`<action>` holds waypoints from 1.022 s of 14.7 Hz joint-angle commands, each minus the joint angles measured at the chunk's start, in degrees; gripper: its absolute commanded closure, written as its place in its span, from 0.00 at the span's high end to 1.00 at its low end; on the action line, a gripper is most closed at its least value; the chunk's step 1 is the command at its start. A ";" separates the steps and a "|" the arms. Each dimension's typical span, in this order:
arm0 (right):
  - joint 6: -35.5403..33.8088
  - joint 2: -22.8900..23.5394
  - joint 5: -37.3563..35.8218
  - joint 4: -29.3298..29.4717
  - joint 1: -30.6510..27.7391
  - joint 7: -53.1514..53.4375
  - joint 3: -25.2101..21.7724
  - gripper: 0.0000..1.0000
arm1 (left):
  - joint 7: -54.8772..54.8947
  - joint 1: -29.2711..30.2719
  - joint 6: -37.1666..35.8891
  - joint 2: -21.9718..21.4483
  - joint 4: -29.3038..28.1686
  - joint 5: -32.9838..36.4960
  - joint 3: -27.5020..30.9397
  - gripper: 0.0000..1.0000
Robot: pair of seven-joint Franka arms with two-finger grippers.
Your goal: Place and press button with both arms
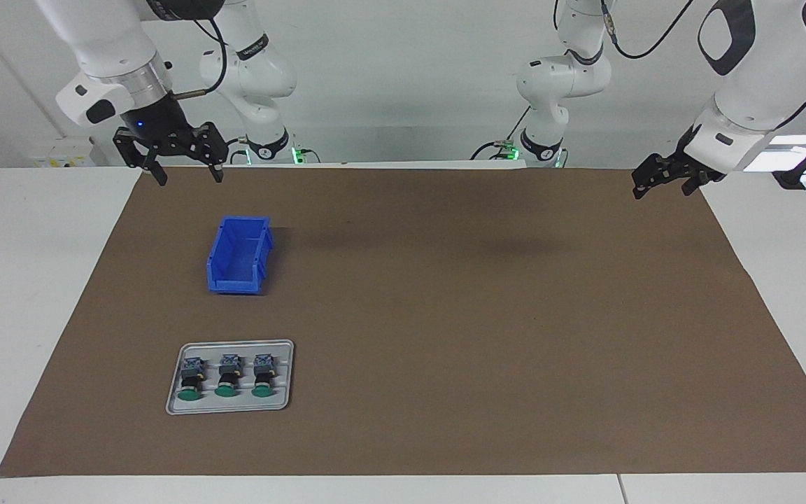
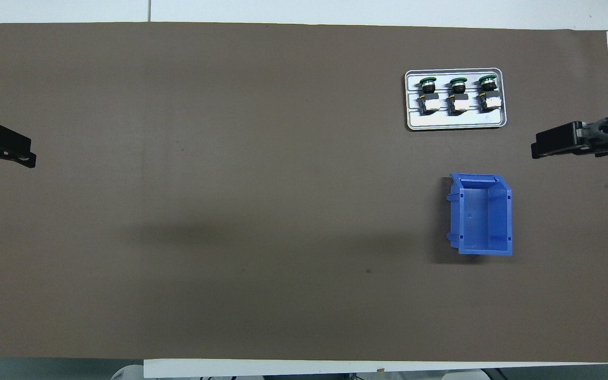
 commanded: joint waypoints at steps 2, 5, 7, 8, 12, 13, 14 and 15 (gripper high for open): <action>-0.20 -2.20 0.99 -2.77 -1.36 -1.74 0.28 0.99 | 0.23 -0.21 1.26 -1.67 -2.01 -0.40 0.42 1.00; -0.72 -2.20 0.99 -2.69 -2.67 -1.74 0.19 0.99 | 0.23 -0.21 1.26 -1.67 -1.92 -0.40 0.42 1.00; -5.02 -2.20 1.08 -1.55 -2.85 -2.27 0.37 0.99 | 0.23 -0.21 1.26 -1.67 -1.92 -0.40 0.42 1.00; -3.12 -2.37 1.25 -2.67 -3.03 -3.58 0.37 0.99 | 0.23 -0.21 1.26 -1.67 -2.01 -0.40 0.51 1.00; 9.00 -2.38 1.25 -9.61 -2.68 -9.21 0.37 0.99 | 0.23 -0.21 1.26 -1.67 -1.92 -0.40 0.51 1.00; 11.81 -1.68 1.25 -10.24 -2.59 -9.13 0.37 0.99 | 0.23 -0.21 1.26 -1.67 -2.01 -0.40 0.51 1.00; 14.19 -0.63 1.17 -10.59 -2.42 -9.04 0.37 0.98 | 0.23 -0.21 1.26 -1.67 -2.01 -0.40 0.51 1.00; 16.39 0.69 1.17 -10.86 -2.24 -9.04 0.37 0.98 | 0.23 -0.21 1.34 -1.67 -2.01 -0.40 0.51 1.00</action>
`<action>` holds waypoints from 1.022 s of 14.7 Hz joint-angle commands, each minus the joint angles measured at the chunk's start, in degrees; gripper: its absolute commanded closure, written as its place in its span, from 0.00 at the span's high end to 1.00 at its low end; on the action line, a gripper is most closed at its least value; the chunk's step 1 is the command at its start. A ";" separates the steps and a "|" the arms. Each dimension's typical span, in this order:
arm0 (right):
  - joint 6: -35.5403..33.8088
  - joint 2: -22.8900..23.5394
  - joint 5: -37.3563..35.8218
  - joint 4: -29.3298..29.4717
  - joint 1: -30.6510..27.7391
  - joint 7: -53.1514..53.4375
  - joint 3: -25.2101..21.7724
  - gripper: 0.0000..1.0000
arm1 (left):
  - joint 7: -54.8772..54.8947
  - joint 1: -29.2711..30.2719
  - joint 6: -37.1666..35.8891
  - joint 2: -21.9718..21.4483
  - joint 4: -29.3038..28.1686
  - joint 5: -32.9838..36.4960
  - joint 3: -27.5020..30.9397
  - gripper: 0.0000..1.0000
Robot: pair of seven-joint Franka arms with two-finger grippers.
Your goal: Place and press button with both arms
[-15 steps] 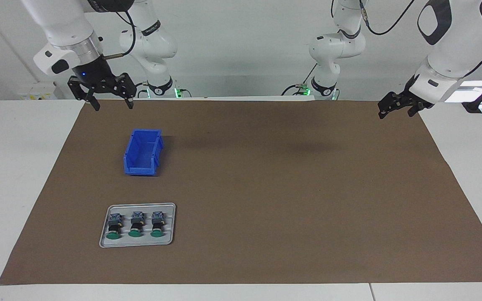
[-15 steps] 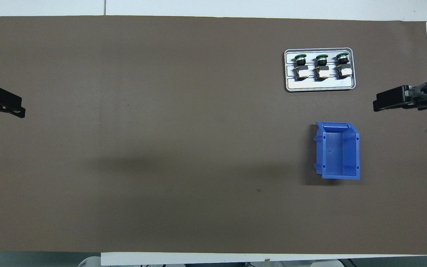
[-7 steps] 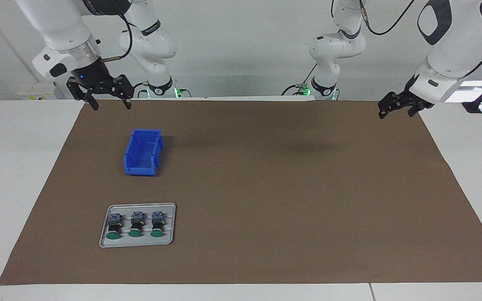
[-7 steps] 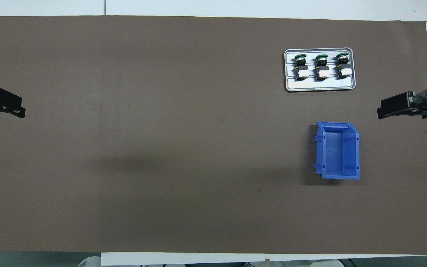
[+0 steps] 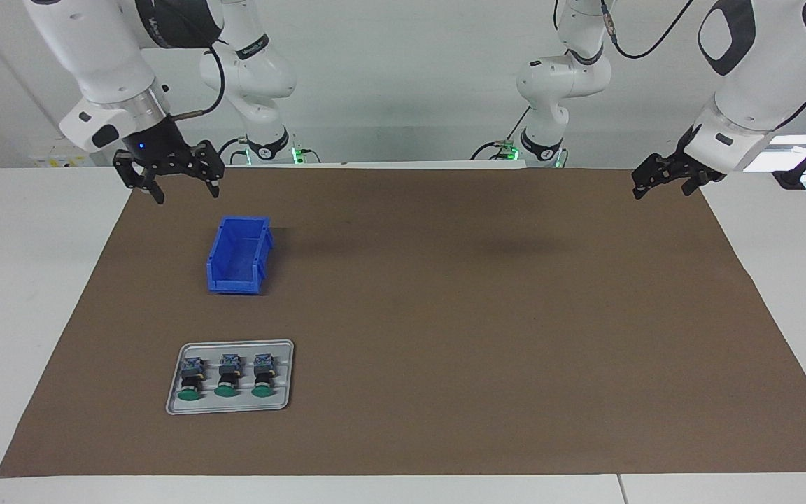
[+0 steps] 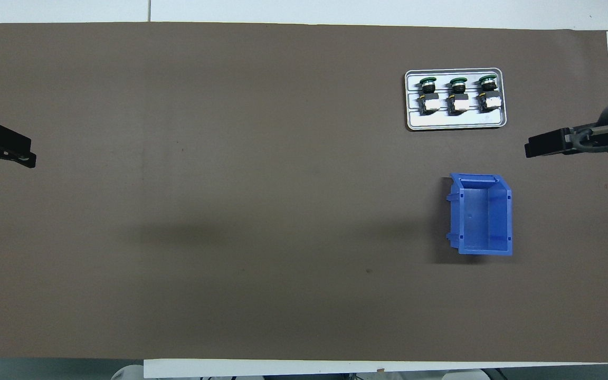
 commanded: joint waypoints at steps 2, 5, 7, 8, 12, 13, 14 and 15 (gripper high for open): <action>8.44 3.63 1.10 -1.83 -0.63 -1.18 0.40 0.98 | 0.23 -0.21 1.26 -1.67 -2.01 -0.40 0.51 1.00; 13.46 7.67 1.01 -2.27 1.12 1.62 0.48 0.96 | 0.23 -0.21 1.26 -1.67 -2.01 -0.40 0.51 1.00; 16.71 10.48 1.01 -2.36 3.57 4.87 0.48 0.95 | 0.23 -0.21 1.26 -1.67 -1.92 -0.40 0.51 1.00; 18.64 11.80 0.92 -2.36 4.37 5.50 0.48 0.95 | 0.23 -0.21 1.26 -1.67 -2.01 -0.40 0.51 1.00; 21.21 16.11 -1.52 -2.18 4.38 0.26 0.40 0.93 | 0.23 -0.21 1.26 -1.67 -2.01 -0.40 0.51 1.00; 21.73 16.82 -4.32 -2.09 4.29 -1.60 0.40 0.93 | 0.23 -0.21 1.26 -1.67 -2.01 -0.40 0.42 1.00; 21.91 17.52 -7.48 -2.09 4.20 -2.57 0.40 0.93 | 0.23 -0.21 1.26 -1.67 -2.01 -0.40 0.51 1.00; 21.91 18.40 -9.34 -2.09 4.20 -2.93 0.48 0.92 | 0.23 -0.21 1.26 -1.67 -2.01 -0.40 0.51 1.00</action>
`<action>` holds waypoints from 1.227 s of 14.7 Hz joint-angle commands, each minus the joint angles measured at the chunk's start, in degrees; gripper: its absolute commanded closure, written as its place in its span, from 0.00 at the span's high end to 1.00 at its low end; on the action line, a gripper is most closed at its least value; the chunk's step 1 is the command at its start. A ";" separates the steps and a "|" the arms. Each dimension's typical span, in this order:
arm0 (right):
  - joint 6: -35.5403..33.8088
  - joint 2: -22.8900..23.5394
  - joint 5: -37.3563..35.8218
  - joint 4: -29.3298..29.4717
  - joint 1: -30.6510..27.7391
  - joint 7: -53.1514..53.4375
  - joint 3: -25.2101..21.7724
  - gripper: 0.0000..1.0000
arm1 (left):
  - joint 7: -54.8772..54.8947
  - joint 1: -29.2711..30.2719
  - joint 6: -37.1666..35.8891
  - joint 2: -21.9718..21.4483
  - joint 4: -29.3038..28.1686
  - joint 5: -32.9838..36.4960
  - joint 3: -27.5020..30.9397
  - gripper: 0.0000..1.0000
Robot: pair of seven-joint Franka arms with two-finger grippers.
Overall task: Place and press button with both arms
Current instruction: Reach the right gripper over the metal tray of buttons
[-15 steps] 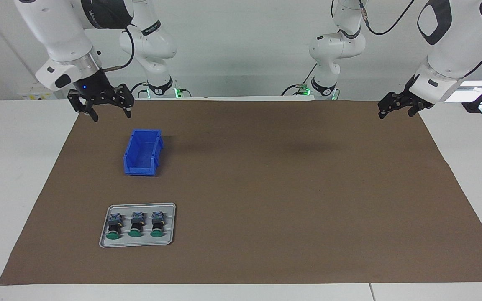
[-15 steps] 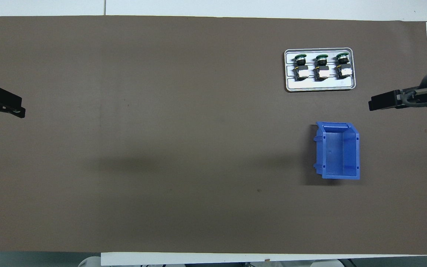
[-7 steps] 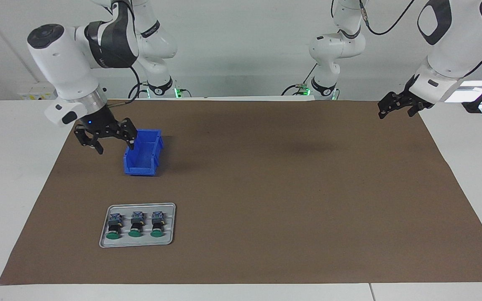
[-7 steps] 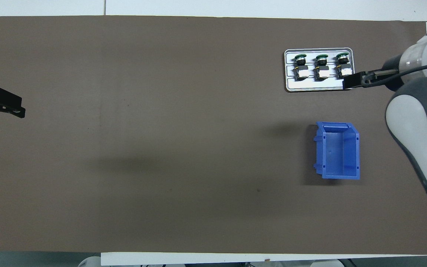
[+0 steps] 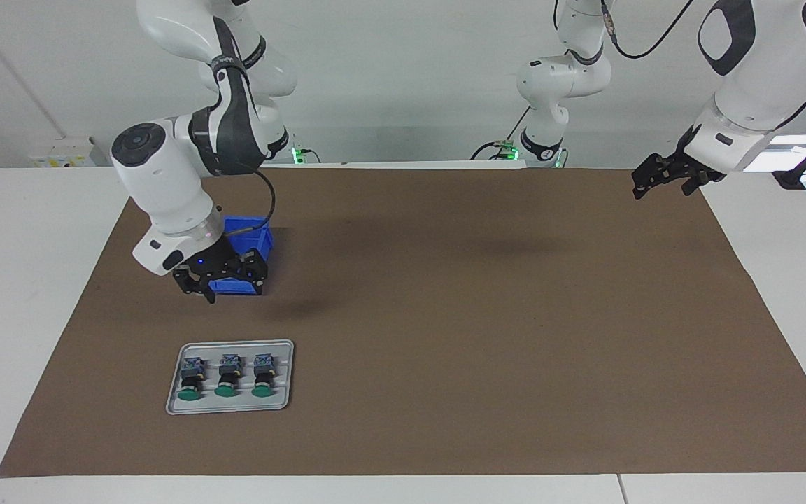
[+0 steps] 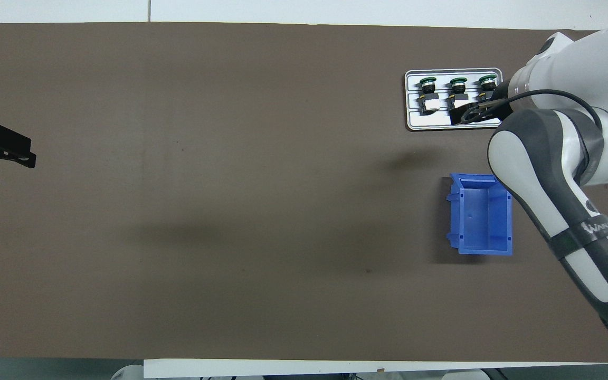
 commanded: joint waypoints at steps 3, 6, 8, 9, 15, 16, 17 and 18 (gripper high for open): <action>2.97 3.37 -3.93 0.27 -0.49 -1.89 0.47 0.91 | 0.23 -0.21 1.26 -1.67 -2.01 -0.40 0.51 1.00; 8.33 6.62 -3.84 0.62 -0.57 -1.63 0.47 0.91 | 0.23 -0.21 1.26 -1.67 -1.92 -0.40 0.51 1.00; 10.80 8.12 -3.84 2.54 -0.57 -1.71 0.47 0.91 | 0.23 -0.21 1.26 -1.67 -2.01 -0.40 0.51 1.00; 11.94 9.17 -3.84 3.77 -0.49 -1.71 0.47 0.91 | 0.23 -0.21 1.26 -1.67 -2.01 -0.40 0.51 1.00; 17.14 14.18 -2.96 8.88 2.76 0.99 1.17 0.91 | 0.23 -0.21 1.26 -1.67 -1.92 -0.40 0.51 1.00; 16.27 14.71 -2.96 9.06 2.85 3.45 1.17 0.91 | 0.23 -0.21 1.26 -1.67 -2.01 -0.40 0.51 1.00; 14.08 15.15 -2.70 9.15 2.68 5.30 1.17 0.89 | 0.23 -0.21 1.26 -1.67 -2.01 -0.40 0.42 1.00; 10.84 15.85 -2.44 10.19 2.68 6.19 1.08 0.89 | 0.23 -0.21 1.26 -1.67 -2.01 -0.40 0.51 1.00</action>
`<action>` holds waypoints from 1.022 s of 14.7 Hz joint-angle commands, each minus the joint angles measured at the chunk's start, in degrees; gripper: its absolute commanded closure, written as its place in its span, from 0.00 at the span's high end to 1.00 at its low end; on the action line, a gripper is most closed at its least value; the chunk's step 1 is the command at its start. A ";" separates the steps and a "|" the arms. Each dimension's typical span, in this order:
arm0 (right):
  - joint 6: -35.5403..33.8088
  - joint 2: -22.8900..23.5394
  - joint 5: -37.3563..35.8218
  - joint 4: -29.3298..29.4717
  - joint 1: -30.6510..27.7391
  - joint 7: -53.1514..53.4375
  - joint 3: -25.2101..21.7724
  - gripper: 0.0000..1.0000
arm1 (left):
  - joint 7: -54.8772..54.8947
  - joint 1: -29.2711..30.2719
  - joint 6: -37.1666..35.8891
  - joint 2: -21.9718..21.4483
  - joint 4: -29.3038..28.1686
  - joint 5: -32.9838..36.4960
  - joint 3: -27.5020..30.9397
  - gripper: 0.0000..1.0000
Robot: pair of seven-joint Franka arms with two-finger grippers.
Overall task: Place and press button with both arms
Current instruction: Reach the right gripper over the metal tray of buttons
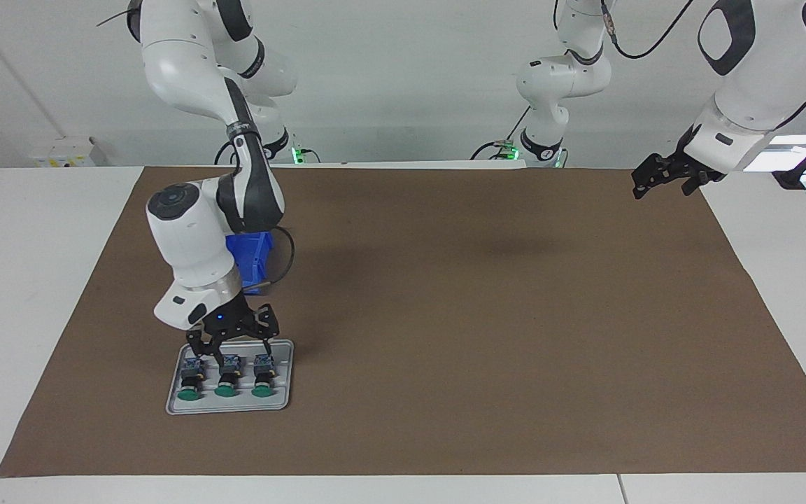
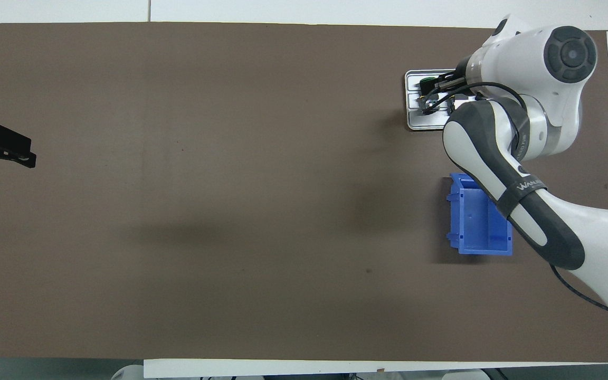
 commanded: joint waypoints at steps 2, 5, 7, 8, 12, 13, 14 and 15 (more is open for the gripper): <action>-12.57 3.61 0.56 7.38 -1.47 3.25 0.23 0.89 | 0.23 -0.21 1.26 -1.67 -2.01 -0.40 0.51 1.00; -16.84 5.37 0.47 10.83 -2.35 3.34 0.14 0.89 | 0.32 -0.21 1.26 -1.67 -2.01 -0.40 0.51 1.00; -16.13 7.47 0.30 11.35 -2.09 3.69 0.49 0.89 | 0.23 -0.21 1.26 -1.67 -2.01 -0.40 0.42 1.00; -16.04 8.53 -0.05 12.92 -1.57 5.34 0.58 0.89 | 0.23 -0.21 1.26 -1.67 -2.01 -0.40 0.51 1.00; -15.87 11.79 -0.32 18.03 -1.13 6.50 0.76 0.89 | 0.23 -0.21 1.26 -1.67 -2.01 -0.40 0.51 1.00; -15.78 11.79 -0.32 19.17 -0.34 6.50 0.58 0.89 | 0.23 -0.21 1.26 -1.67 -2.01 -0.40 0.51 1.00; -15.34 11.96 -0.32 19.62 0.28 6.68 0.49 0.89 | 0.23 -0.21 1.26 -1.67 -2.01 -0.40 0.51 1.00; -14.21 12.05 -0.23 19.62 0.28 6.68 0.67 0.89 | 0.23 -0.21 1.26 -1.67 -1.92 -0.40 0.51 1.00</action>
